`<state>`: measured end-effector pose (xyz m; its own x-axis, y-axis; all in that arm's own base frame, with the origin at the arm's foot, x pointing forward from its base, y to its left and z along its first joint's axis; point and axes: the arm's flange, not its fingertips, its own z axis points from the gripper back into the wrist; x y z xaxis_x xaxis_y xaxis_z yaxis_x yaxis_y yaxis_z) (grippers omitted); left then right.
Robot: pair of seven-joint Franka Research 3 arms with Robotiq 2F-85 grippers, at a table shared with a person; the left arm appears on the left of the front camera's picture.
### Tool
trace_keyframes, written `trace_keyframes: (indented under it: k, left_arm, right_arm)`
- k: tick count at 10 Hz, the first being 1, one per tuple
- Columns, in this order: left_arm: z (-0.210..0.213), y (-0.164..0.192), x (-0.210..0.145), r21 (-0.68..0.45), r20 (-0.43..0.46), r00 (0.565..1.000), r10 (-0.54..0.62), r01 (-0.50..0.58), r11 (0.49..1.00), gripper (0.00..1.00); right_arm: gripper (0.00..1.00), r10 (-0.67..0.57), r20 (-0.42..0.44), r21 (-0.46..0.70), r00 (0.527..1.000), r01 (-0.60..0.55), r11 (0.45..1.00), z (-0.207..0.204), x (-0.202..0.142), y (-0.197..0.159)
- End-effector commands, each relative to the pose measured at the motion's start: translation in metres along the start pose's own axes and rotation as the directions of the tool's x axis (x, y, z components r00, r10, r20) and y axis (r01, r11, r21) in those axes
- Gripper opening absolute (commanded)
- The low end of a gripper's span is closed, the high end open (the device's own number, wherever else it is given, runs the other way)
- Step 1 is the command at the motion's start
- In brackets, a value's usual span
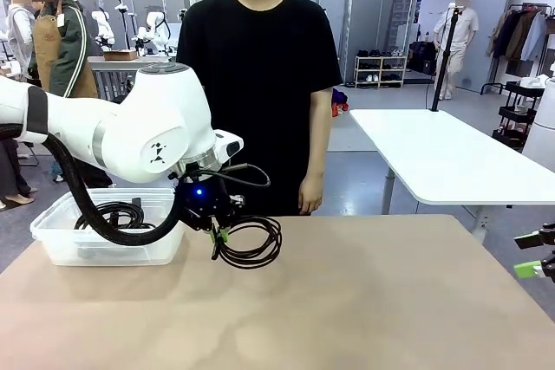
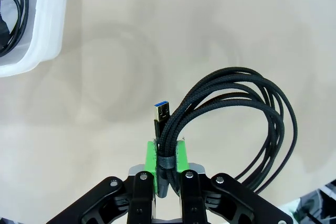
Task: Organize and store the cables.
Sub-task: Place the USB Extension Cable into the Organizing box.
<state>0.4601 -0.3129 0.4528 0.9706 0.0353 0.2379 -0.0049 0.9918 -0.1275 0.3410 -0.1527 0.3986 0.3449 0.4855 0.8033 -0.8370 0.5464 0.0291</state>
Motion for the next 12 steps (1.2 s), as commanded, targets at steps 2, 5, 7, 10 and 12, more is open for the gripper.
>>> trace_keyframes:
  k: [2,5,7,10,12]
  left_arm:
    - [0.0,0.0,0.0,0.0,0.0,1.0,0.0,0.0,1.0,0.16]
    - [0.033,0.077,0.056,0.0,-0.009,0.99,-0.141,0.141,0.99,0.16]
    - [0.038,0.147,0.088,0.022,0.019,0.983,-0.181,0.181,0.983,0.16]
    - [0.041,0.252,0.129,-0.008,0.032,0.996,-0.079,0.079,0.997,0.16]
    - [0.032,0.302,0.151,-0.042,0.018,0.999,-0.033,0.034,0.999,0.16]
  right_arm:
    - [1.0,-0.022,0.014,0.001,1.0,0.022,1.0,0.0,0.002,-0.001]
    - [1.0,-0.022,0.014,0.001,1.0,0.022,1.0,0.0,0.002,-0.001]
    - [1.0,-0.022,0.014,0.001,1.0,0.022,1.0,0.0,0.002,-0.001]
    - [1.0,-0.022,0.014,0.001,1.0,0.022,1.0,0.0,0.002,-0.001]
    - [1.0,-0.022,0.014,0.001,1.0,0.022,1.0,0.0,0.002,-0.001]
